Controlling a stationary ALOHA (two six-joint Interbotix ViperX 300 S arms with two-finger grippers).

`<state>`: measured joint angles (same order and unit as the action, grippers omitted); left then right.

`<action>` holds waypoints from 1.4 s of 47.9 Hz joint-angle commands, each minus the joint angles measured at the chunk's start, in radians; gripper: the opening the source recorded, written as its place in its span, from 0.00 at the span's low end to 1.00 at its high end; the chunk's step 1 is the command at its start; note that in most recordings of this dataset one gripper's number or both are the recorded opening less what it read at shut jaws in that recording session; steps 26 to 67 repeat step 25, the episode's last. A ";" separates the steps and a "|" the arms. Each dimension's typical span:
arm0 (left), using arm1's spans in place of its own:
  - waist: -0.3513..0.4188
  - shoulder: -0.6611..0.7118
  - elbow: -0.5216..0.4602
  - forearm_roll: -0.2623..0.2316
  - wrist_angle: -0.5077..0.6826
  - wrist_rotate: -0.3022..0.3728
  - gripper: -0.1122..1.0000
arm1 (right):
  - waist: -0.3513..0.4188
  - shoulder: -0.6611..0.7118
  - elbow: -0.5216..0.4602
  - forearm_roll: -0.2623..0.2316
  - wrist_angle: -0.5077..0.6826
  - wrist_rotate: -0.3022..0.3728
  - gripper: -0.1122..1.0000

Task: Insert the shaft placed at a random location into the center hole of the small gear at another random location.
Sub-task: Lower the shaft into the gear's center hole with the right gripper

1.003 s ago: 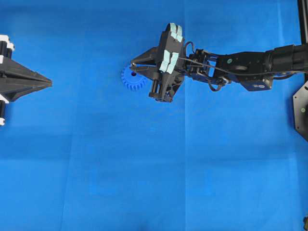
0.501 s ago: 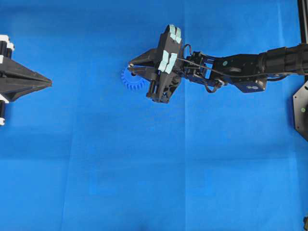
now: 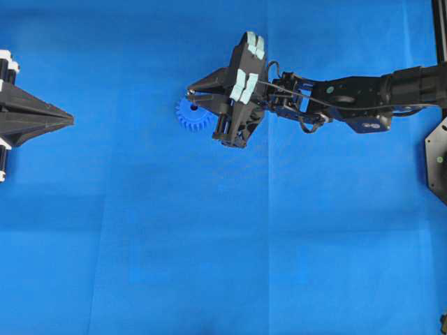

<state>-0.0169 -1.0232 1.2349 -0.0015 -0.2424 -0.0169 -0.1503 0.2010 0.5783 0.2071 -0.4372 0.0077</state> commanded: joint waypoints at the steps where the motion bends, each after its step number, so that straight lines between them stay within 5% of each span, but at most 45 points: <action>1: -0.002 0.005 -0.012 -0.002 -0.005 0.000 0.10 | 0.000 -0.037 -0.006 0.000 -0.003 -0.002 0.13; 67: -0.002 0.005 -0.011 -0.002 -0.006 0.000 0.10 | 0.008 0.020 -0.015 0.012 -0.029 0.006 0.13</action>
